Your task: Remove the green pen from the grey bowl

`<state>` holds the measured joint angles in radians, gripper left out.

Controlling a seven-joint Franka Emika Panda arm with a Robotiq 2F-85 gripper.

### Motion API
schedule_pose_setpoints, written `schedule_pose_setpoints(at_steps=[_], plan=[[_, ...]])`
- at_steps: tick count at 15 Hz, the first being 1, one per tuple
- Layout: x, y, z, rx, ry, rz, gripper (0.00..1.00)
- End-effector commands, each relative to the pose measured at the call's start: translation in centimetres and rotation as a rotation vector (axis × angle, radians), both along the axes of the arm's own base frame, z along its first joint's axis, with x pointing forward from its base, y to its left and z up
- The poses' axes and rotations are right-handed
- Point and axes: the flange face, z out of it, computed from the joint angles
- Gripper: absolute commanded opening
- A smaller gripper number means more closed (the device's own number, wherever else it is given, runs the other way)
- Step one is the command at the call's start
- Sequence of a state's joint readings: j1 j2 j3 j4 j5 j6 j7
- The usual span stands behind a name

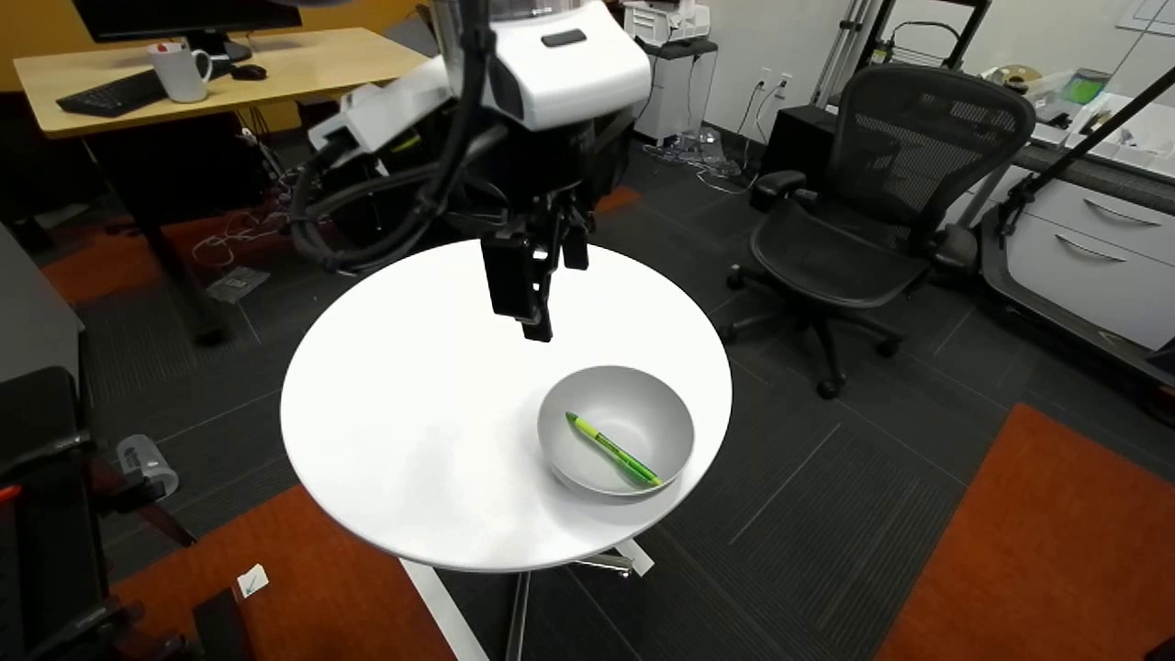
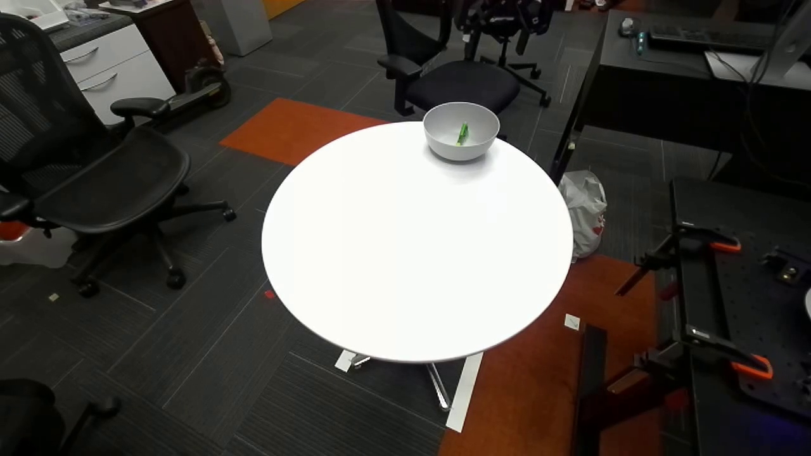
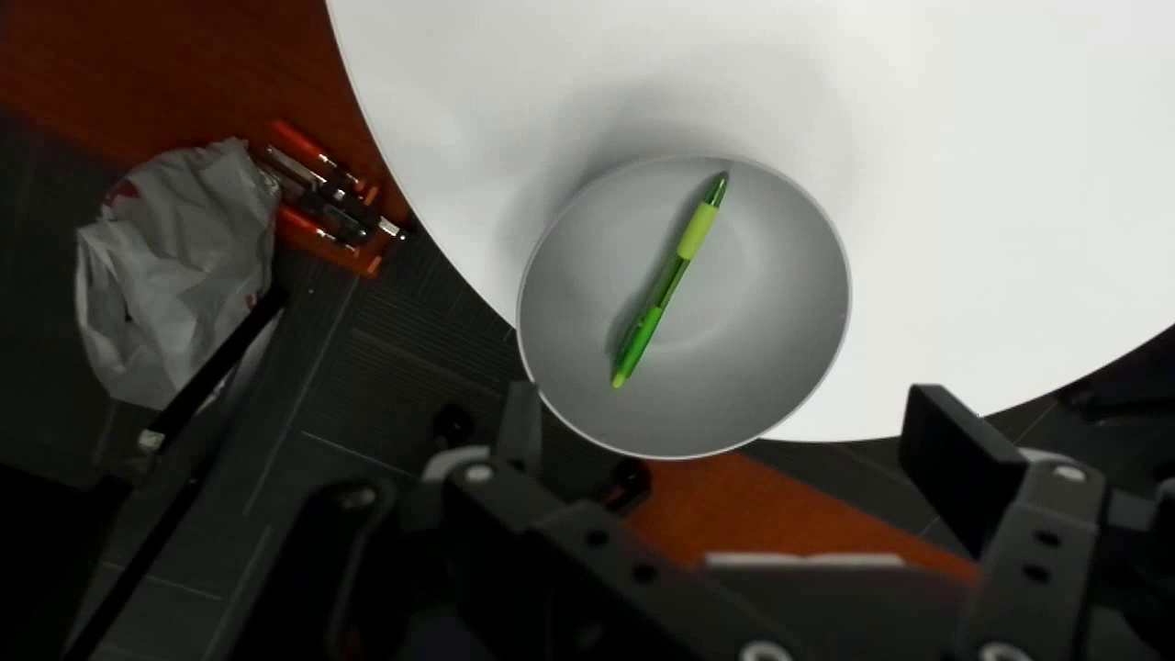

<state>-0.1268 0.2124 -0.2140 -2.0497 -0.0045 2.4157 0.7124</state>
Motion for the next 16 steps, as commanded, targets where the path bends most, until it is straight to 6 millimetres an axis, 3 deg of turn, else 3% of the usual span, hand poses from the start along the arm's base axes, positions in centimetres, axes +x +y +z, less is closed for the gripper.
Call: schedule_pose_setpoints(at_steps=[1, 8, 16], plan=[[0.3, -0.6, -0.1, 0.003, 0.004, -0.051, 1.0], [1.2, -1.1, -0.8, -0.004, 0.007, -0.141, 1.0], [4.3, -1.0, -6.4, 0.024, 0.035, -0.332, 1.0]])
